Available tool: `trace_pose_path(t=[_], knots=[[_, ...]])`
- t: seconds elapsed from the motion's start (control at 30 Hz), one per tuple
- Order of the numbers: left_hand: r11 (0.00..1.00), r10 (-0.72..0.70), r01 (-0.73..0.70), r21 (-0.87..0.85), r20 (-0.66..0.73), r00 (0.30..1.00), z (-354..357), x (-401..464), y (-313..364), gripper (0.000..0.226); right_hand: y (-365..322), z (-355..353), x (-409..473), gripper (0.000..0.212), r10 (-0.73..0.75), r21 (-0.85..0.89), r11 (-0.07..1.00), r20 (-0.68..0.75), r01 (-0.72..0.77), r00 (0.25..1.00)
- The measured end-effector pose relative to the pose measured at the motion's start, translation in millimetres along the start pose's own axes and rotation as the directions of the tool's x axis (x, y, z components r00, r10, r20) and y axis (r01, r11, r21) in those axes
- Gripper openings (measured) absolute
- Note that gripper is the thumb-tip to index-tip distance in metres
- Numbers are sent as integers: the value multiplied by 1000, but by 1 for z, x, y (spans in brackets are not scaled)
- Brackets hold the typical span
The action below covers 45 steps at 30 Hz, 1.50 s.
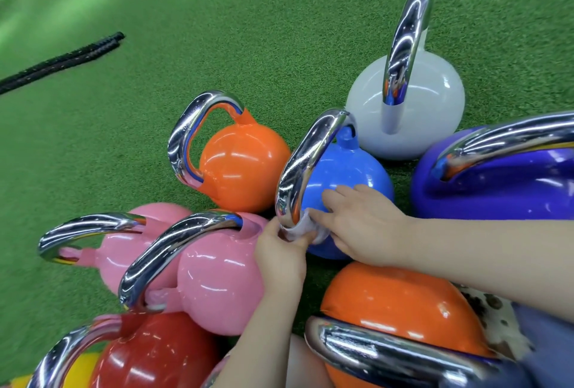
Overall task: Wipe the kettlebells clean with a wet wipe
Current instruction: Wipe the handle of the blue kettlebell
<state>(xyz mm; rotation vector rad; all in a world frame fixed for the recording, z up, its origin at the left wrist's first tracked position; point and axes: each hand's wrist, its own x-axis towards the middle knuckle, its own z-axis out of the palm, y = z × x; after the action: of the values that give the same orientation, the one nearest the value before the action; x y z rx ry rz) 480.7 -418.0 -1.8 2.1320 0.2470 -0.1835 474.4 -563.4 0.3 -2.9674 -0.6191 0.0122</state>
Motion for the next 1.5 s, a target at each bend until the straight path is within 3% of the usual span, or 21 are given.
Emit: trace_pose_path(t=[0.1,0.2,0.27,0.4,0.47,0.57,0.7,0.9,1.0,1.07,1.17,1.27,1.37,1.5], knots=[[999,43,-43,-10,27,999,-2,1,15,35,1,-6,7,39,5,35,999,-26,-4,1000],[994,109,-110,8,48,993,-5,-3,24,37,3,-15,16,25,30,271,961,96,-55,995],[984,169,-171,45,34,985,-7,-3,28,37,7,-19,21,25,71,483,858,224,-174,972],[913,354,-361,192,68,933,-11,3,49,22,10,-22,29,19,232,726,581,286,-368,930],[869,377,-396,296,121,918,-11,9,65,42,13,-24,29,30,313,803,410,322,-433,894],[723,376,-416,552,191,907,-5,17,94,69,23,-26,28,42,450,867,201,332,-456,829],[443,395,-446,778,277,876,12,31,123,66,36,-29,30,30,647,927,-8,291,-375,705],[355,387,-457,815,317,866,44,54,148,48,55,-38,34,25,810,957,-15,182,-290,558],[260,445,-463,847,321,836,49,53,150,46,63,-41,34,19,851,965,1,137,-262,508],[252,477,-489,835,332,814,45,52,148,45,66,-42,36,25,856,969,1,127,-247,501],[313,493,-528,790,340,801,37,55,145,46,70,-45,39,43,825,950,124,61,-286,561],[339,508,-577,743,371,777,33,57,143,45,75,-57,46,53,726,911,204,104,-357,680],[277,529,-655,703,457,715,29,56,141,40,75,-68,51,41,580,910,194,195,-367,791],[141,535,-776,615,612,582,17,55,137,45,71,-64,39,22,590,867,261,204,-424,781]])
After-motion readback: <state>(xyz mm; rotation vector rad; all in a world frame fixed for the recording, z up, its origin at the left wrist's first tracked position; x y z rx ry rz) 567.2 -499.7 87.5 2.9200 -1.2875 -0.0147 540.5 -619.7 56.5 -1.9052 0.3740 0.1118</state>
